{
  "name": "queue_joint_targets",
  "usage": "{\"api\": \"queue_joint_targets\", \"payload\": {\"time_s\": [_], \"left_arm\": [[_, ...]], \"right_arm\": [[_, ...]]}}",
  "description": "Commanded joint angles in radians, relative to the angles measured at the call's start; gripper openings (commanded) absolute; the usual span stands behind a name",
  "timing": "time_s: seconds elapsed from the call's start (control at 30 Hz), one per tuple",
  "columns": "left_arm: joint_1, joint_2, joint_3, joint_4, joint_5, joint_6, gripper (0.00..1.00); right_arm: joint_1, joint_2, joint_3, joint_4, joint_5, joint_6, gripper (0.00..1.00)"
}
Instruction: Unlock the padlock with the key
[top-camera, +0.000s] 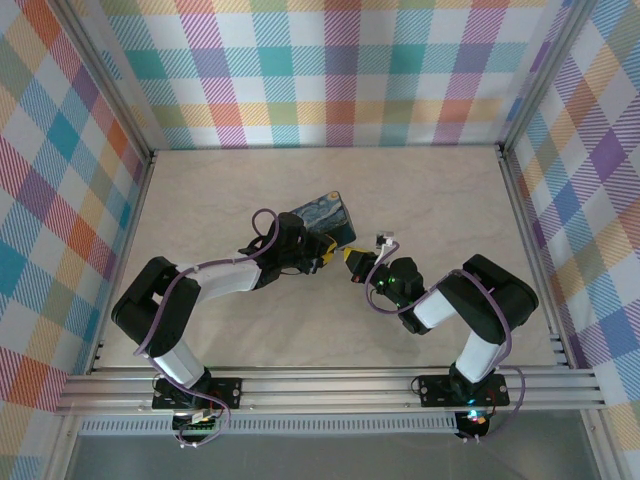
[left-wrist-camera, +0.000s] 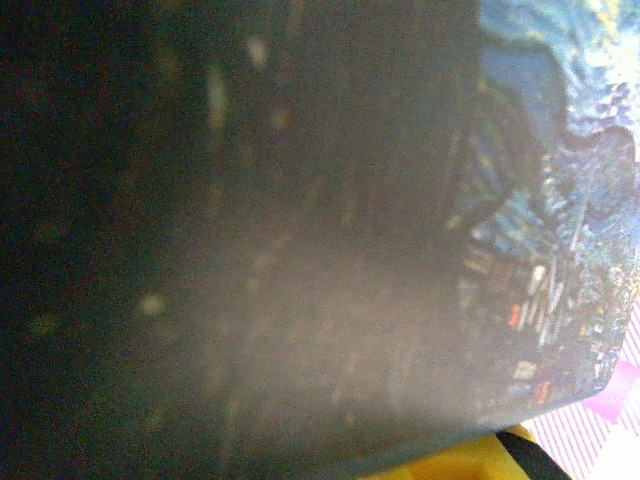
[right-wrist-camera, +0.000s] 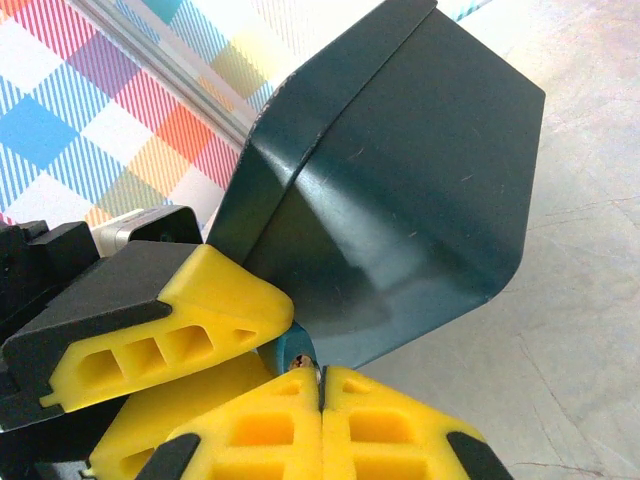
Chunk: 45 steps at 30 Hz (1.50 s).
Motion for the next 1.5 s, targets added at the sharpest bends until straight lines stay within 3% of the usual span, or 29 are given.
{"api": "queue_joint_targets", "payload": {"time_s": [0.0, 0.87, 1.47], "left_arm": [[-0.01, -0.033, -0.011, 0.03, 0.016, -0.002, 0.04], [-0.011, -0.04, 0.002, 0.042, 0.016, -0.014, 0.04], [-0.012, -0.073, -0.024, 0.065, -0.017, -0.09, 0.03]], "right_arm": [[-0.007, -0.016, 0.003, 0.06, -0.014, 0.006, 0.0], [-0.002, 0.057, 0.029, 0.061, -0.063, 0.017, 0.0], [-0.023, -0.115, -0.074, 0.06, -0.021, 0.04, 0.0]]}}
